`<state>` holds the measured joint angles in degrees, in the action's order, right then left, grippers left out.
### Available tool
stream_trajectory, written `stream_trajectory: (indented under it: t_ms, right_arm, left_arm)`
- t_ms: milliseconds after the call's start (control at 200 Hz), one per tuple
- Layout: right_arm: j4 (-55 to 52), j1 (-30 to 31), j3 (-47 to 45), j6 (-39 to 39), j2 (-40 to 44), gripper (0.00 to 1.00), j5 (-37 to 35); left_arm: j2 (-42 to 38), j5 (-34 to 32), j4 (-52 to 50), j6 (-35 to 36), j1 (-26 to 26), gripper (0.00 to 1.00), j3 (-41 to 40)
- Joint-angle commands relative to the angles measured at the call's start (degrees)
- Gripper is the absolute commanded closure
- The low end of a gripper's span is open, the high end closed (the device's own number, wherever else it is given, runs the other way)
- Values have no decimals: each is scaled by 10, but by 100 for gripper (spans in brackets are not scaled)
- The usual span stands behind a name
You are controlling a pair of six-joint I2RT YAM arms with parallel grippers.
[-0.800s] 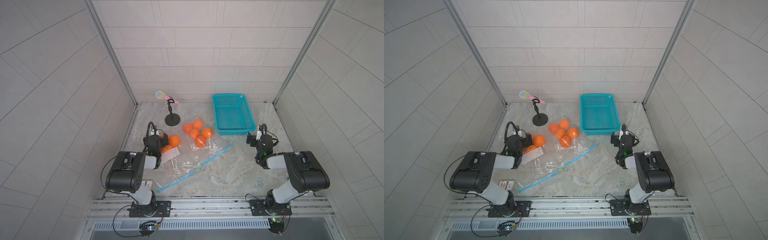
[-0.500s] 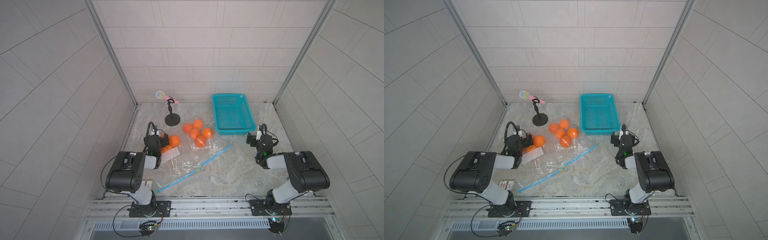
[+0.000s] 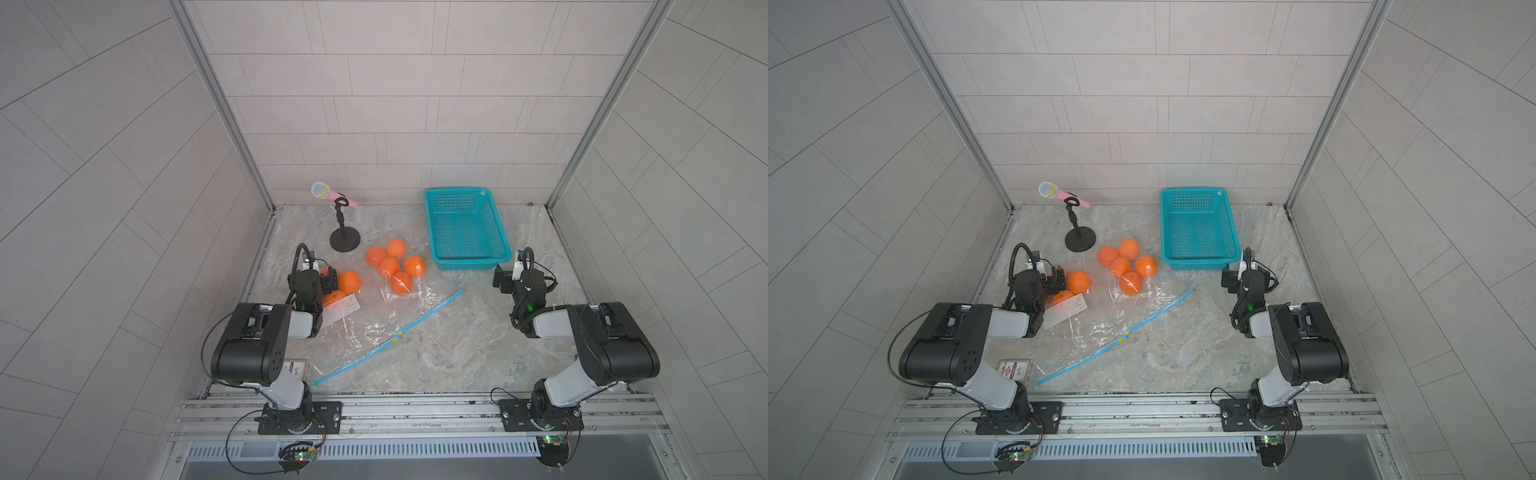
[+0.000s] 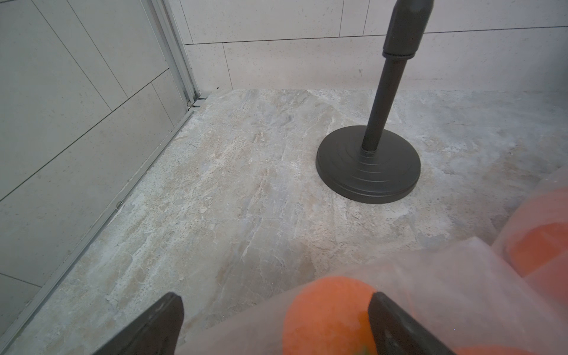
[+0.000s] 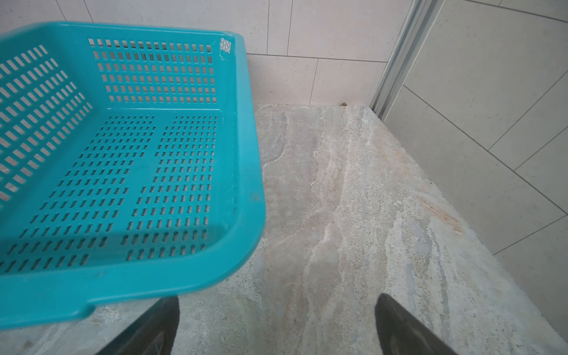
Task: Open the zip-top bag and take out the orange
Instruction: Move the basket to the center of the board.
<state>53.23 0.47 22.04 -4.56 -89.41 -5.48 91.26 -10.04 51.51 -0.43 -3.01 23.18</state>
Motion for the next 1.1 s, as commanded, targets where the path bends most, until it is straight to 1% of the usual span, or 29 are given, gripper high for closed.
stream_trajectory:
  t_ms: [0,115,180,240,295,335,380,420,455,510,540,570,640,690,730,750,770,801,831,851,891,936,961,996,1041,1091]
  right_arm:
    - [-1,2,-5,2,-3,0,-2]
    - [16,1,-13,3,0,0,1]
    - [31,4,-32,9,33,0,1]
    - [-36,14,-28,20,100,0,-2]
    - [-109,32,-14,37,163,0,-9]
    - [-157,37,1,8,206,0,-7]
    - [-233,38,30,-31,247,0,19]
    - [-305,38,64,-52,269,0,39]
    - [-345,39,90,-66,278,0,53]
    - [-378,39,120,-81,278,0,64]
    - [-393,37,134,-95,271,0,75]
    - [-414,36,169,-102,260,0,88]
    - [-497,36,251,-101,208,1,116]
    - [-564,35,317,-99,158,1,119]
    - [-608,35,365,-89,119,1,123]
    - [-627,35,386,-85,102,1,120]
    - [-640,35,403,-82,87,1,116]
    - [-651,33,423,-83,67,1,108]
    - [-656,29,440,-81,47,1,107]
    - [-664,26,453,-82,33,1,107]
    - [-688,17,484,-83,2,1,106]
    - [-720,8,521,-88,-35,0,105]
    - [-738,5,541,-88,-52,1,107]
    - [-756,2,562,-79,-80,2,106]
    - [-767,1,580,-73,-110,3,85]
    - [-770,1,591,-65,-138,4,68]
  left_arm:
    - [-7,7,2,7,2,0,-1]
    - [-11,11,14,11,2,0,-8]
    - [-25,19,43,18,0,0,-27]
    - [-71,17,38,20,-3,0,-47]
    - [-136,23,14,31,-11,0,-60]
    - [-191,25,-27,33,-19,0,-60]
    - [-255,15,-79,-12,-21,0,-60]
    - [-310,12,-130,-70,-21,0,-50]
    - [-357,17,-179,-132,-22,0,-38]
    - [-411,69,-254,-206,-27,0,-6]
    - [-423,104,-280,-236,-35,0,15]
    - [-424,144,-297,-254,-47,0,37]
    - [-396,211,-309,-282,-81,0,84]
    - [-362,256,-292,-343,-88,0,104]
    - [-324,305,-224,-393,-89,0,105]
    - [-301,334,-167,-406,-93,0,102]
    - [-275,355,-110,-435,-101,0,101]
    - [-235,363,-40,-465,-118,0,105]
    - [-195,365,-16,-482,-141,0,124]
    - [-171,369,-28,-483,-157,0,146]
    - [-131,357,-117,-451,-194,0,210]
    - [-93,298,-268,-394,-239,0,289]
    - [-70,273,-323,-366,-261,0,327]
    - [-31,246,-367,-347,-284,0,382]
    - [25,220,-393,-349,-300,2,440]
    - [95,218,-436,-364,-302,4,512]
